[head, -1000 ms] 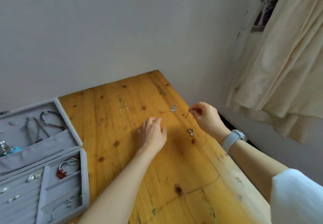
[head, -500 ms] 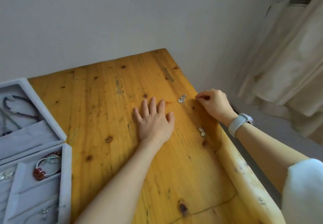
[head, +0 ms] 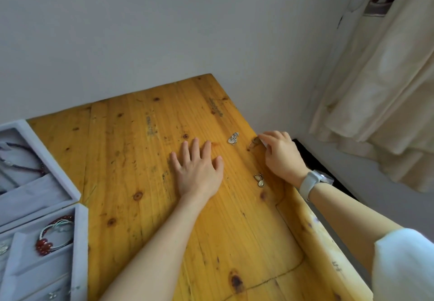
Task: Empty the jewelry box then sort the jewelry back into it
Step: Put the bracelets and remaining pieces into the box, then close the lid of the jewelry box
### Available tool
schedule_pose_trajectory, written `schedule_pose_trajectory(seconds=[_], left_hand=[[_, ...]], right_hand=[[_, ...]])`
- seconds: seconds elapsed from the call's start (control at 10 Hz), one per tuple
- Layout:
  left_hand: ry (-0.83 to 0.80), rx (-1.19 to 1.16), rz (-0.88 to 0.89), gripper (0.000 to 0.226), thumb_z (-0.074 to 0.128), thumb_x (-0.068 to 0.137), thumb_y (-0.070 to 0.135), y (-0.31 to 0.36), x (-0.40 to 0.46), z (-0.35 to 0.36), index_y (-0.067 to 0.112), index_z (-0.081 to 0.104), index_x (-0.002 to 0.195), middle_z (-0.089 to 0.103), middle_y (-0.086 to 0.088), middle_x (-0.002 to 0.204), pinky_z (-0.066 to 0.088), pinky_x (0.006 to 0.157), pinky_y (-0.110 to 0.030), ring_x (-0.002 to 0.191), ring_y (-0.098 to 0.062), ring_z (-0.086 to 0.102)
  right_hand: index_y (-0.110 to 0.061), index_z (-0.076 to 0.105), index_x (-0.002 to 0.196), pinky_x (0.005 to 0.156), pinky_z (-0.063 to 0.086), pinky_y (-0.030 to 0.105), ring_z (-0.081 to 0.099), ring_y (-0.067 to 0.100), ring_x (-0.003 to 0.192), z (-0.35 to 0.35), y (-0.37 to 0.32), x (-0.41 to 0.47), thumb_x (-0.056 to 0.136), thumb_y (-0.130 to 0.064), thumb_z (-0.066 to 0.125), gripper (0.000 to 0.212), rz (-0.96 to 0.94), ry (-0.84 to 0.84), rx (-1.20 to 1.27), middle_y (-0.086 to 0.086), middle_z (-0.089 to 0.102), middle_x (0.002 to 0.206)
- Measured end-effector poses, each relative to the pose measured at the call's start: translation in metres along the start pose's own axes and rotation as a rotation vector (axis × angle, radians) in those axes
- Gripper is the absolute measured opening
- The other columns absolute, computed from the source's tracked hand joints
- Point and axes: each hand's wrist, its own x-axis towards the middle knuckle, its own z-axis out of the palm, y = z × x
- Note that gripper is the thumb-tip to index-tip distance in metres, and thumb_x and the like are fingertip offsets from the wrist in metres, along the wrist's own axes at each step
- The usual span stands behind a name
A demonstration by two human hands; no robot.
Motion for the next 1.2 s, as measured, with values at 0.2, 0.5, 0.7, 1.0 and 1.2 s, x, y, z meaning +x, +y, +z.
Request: schedule_pose_trajectory(seconds=[0.2,0.5,0.7,1.0,1.2], left_hand=[[-0.003,-0.001,0.005,0.055,0.017,0.095,0.049,-0.001,0.001,0.0,0.027,0.012,0.146,0.002,-0.002,0.156,-0.002,0.113,-0.053,0.142,-0.024,-0.005],[-0.032,-0.008,0.009,0.056,0.017,0.095,0.049,-0.003,0.001,0.0,0.027,0.011,0.146,0.0,-0.002,0.156,-0.005,0.113,-0.053,0.142,-0.024,-0.007],[-0.221,-0.11,0.035,0.058,0.029,0.095,0.048,-0.011,0.008,-0.013,0.028,0.011,0.147,-0.005,0.001,0.156,-0.011,0.111,-0.049,0.142,-0.021,-0.012],[0.019,-0.525,0.113,0.027,0.044,0.094,0.018,-0.073,-0.068,-0.079,0.015,0.058,0.117,0.05,0.0,0.127,0.033,0.098,-0.025,0.117,-0.017,0.047],[0.241,-0.394,0.094,0.026,0.046,0.092,0.012,-0.17,-0.128,-0.12,0.012,0.061,0.112,0.058,-0.002,0.117,0.039,0.094,-0.03,0.11,-0.02,0.052]], right_hand=[[-0.016,0.046,0.133,0.104,0.033,0.045,0.031,0.024,0.134,0.012,-0.002,-0.014,0.093,-0.007,0.038,0.042,-0.128,-0.028,-0.049,0.0,0.044,0.141],[-0.012,0.052,0.127,0.096,0.034,0.018,0.046,0.02,0.123,-0.01,-0.009,-0.021,0.09,0.005,0.034,0.044,-0.09,-0.058,0.202,0.004,0.049,0.135],[-0.013,0.057,0.119,0.092,0.037,0.021,0.049,0.019,0.117,-0.028,-0.031,-0.036,0.092,-0.002,0.035,0.037,-0.026,-0.067,0.184,0.003,0.056,0.124],[-0.011,0.061,0.113,0.09,0.046,0.028,0.059,0.019,0.105,-0.037,-0.124,-0.065,0.093,-0.007,0.038,0.031,-0.163,-0.224,0.238,0.003,0.066,0.112],[-0.009,0.061,0.114,0.091,0.045,0.029,0.059,0.021,0.107,-0.011,-0.22,-0.084,0.093,-0.007,0.04,0.03,-0.353,-0.278,0.245,0.006,0.064,0.116]])
